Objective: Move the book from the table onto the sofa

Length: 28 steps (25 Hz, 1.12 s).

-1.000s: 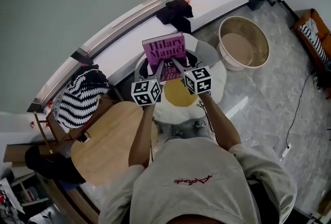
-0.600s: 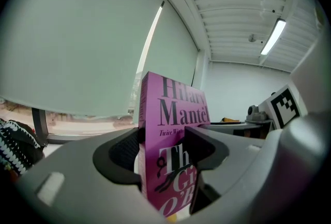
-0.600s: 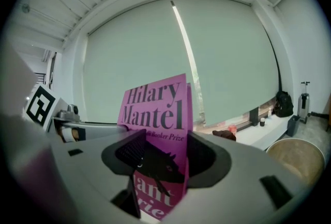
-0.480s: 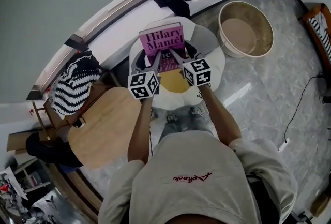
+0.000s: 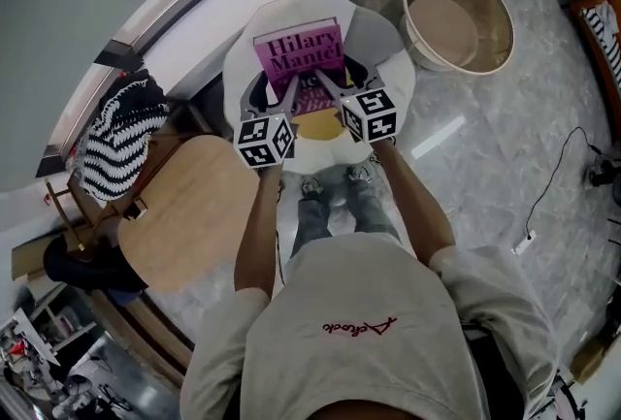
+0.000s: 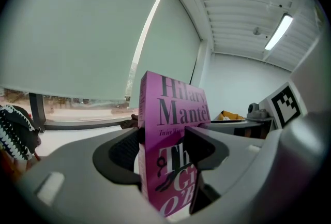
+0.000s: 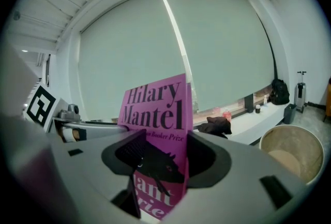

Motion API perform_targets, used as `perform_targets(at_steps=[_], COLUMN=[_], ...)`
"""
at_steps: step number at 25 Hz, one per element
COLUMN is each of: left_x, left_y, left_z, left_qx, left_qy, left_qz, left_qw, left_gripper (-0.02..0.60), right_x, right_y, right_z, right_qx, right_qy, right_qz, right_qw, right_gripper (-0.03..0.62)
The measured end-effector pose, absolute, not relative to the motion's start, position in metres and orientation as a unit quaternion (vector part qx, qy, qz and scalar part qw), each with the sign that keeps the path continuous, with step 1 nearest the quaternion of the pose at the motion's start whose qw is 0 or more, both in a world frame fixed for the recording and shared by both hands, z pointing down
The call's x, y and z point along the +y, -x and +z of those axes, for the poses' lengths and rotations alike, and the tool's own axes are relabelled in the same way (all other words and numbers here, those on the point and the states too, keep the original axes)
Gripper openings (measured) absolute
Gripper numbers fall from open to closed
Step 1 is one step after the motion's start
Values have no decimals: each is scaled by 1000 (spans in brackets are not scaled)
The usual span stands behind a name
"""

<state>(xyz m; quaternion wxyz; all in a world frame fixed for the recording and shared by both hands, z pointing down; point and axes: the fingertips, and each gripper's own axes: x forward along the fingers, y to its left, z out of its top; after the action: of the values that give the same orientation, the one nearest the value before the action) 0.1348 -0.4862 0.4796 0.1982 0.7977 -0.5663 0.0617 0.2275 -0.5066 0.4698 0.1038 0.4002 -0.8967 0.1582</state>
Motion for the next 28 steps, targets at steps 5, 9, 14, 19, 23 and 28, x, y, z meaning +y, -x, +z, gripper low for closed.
perform_targets(at_steps=[5, 9, 14, 19, 23, 28], left_x=[-479, -473, -459, -443, -429, -415], left_y=[-138, -138, -140, -147, -151, -160], left_z=[515, 547, 588, 626, 655, 686], left_qx=[-564, -562, -556, -552, -551, -546], left_qy=[-791, -785, -777, -767, -760, -755], left_qz=[72, 80, 93, 105, 113, 123], left_qw=[224, 247, 280, 309, 325, 342], left_gripper=[268, 268, 268, 268, 268, 268], right_x=[-500, -494, -480, -462, -448, -433], right_y=[-230, -230, -232, -240, -244, -254], right_z=[505, 538, 578, 617, 647, 680], right_qx=[-891, -885, -874, -863, -857, -848], right_qy=[-397, -397, -396, -396, -391, -390], right_qz=[181, 201, 231, 259, 277, 295], right_qw=[122, 138, 161, 180, 192, 203], right_gripper=[250, 250, 250, 250, 249, 247])
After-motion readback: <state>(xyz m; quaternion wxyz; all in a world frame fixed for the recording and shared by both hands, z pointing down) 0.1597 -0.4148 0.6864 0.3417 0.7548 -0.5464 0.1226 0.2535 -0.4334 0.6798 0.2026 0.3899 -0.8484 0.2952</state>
